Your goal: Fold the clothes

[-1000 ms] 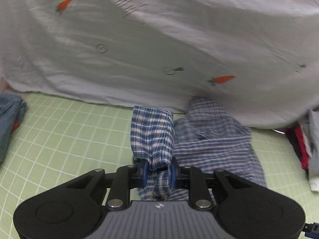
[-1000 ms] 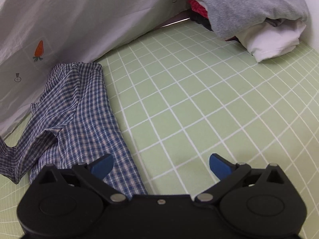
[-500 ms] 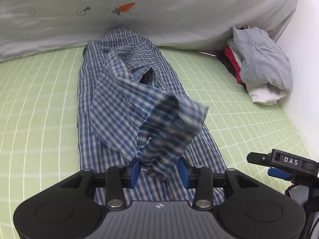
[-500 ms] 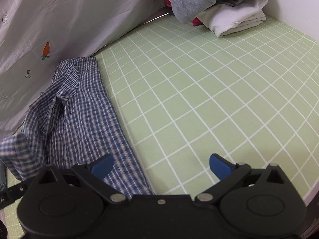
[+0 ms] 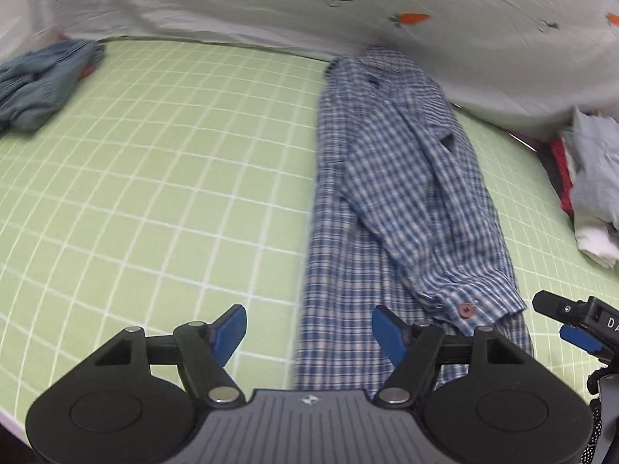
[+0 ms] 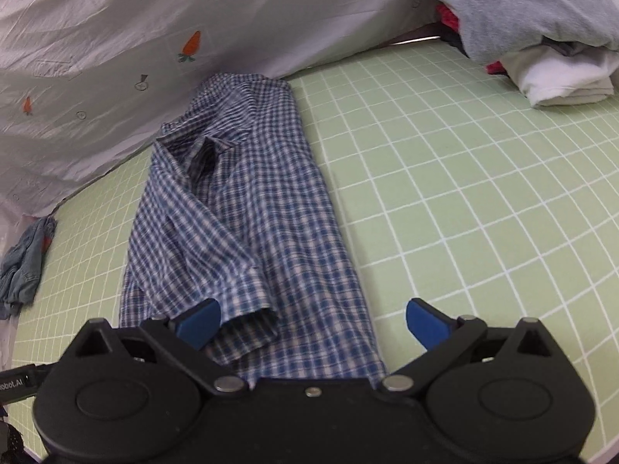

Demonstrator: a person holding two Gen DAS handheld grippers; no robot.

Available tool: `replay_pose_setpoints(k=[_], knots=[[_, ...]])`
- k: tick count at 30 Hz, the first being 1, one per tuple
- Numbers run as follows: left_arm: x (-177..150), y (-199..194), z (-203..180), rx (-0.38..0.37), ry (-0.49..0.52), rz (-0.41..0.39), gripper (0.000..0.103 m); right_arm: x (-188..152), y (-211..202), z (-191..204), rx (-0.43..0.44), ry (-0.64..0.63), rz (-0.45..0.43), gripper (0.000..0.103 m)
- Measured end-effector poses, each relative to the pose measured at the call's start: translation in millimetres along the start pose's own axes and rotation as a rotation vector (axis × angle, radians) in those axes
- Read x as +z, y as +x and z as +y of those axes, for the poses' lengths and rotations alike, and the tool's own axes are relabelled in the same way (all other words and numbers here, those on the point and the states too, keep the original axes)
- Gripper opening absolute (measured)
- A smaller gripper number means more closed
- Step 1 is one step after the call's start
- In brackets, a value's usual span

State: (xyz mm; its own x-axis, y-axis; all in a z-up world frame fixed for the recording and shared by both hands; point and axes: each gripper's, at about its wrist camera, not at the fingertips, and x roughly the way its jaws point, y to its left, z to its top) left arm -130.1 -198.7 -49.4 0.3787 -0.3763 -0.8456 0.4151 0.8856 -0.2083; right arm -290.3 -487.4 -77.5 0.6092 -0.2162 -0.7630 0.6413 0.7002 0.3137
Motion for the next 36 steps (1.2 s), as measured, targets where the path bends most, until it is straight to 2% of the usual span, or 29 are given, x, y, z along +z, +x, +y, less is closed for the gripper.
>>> replay_pose_setpoints(k=[3,5,6,8,10,11,12,14,16,19,27,36], knots=[[-1.3,-8.1,10.2,0.020,-0.028,-0.013,0.073,3.2,4.0,17.8,0.072,-0.050,-0.018,0.096],[-1.8,-13.1,14.5,0.031,-0.036,-0.024,0.073,4.6,9.6,26.4,0.101,-0.059,-0.005,0.083],[-2.2,-15.4,16.5,0.035,-0.040,-0.028,0.073,5.3,12.5,30.7,0.114,-0.063,0.002,0.080],[-2.5,-18.7,20.3,0.041,-0.045,-0.034,0.073,4.1,20.4,35.9,0.104,-0.077,0.028,0.069],[-2.3,-20.8,23.6,0.042,-0.048,-0.037,0.073,1.4,28.6,40.4,0.074,-0.093,0.051,0.065],[-2.2,-21.9,25.2,0.043,-0.049,-0.039,0.073,0.3,32.2,40.2,0.064,-0.088,0.061,0.059],[-2.1,-22.9,26.9,0.044,-0.050,-0.041,0.073,-0.9,34.0,38.0,0.067,-0.078,0.066,0.052],[-1.2,-22.8,27.1,0.039,-0.047,-0.041,0.073,-3.6,31.5,33.8,0.080,-0.075,0.067,0.022],[-1.5,-23.1,26.8,0.030,-0.039,-0.039,0.073,-5.7,25.0,31.3,0.123,-0.088,0.046,0.004],[-2.1,-22.8,25.1,0.016,-0.019,-0.033,0.073,-9.3,13.9,29.6,0.143,-0.061,0.020,0.004],[-14.9,-19.8,13.1,-0.048,0.059,0.006,0.073,-37.0,-26.2,16.6,0.121,-0.004,-0.027,0.003],[-35.0,-13.8,1.3,-0.098,0.117,0.064,0.073,-68.2,-62.6,-0.8,0.024,0.027,-0.057,0.003]])
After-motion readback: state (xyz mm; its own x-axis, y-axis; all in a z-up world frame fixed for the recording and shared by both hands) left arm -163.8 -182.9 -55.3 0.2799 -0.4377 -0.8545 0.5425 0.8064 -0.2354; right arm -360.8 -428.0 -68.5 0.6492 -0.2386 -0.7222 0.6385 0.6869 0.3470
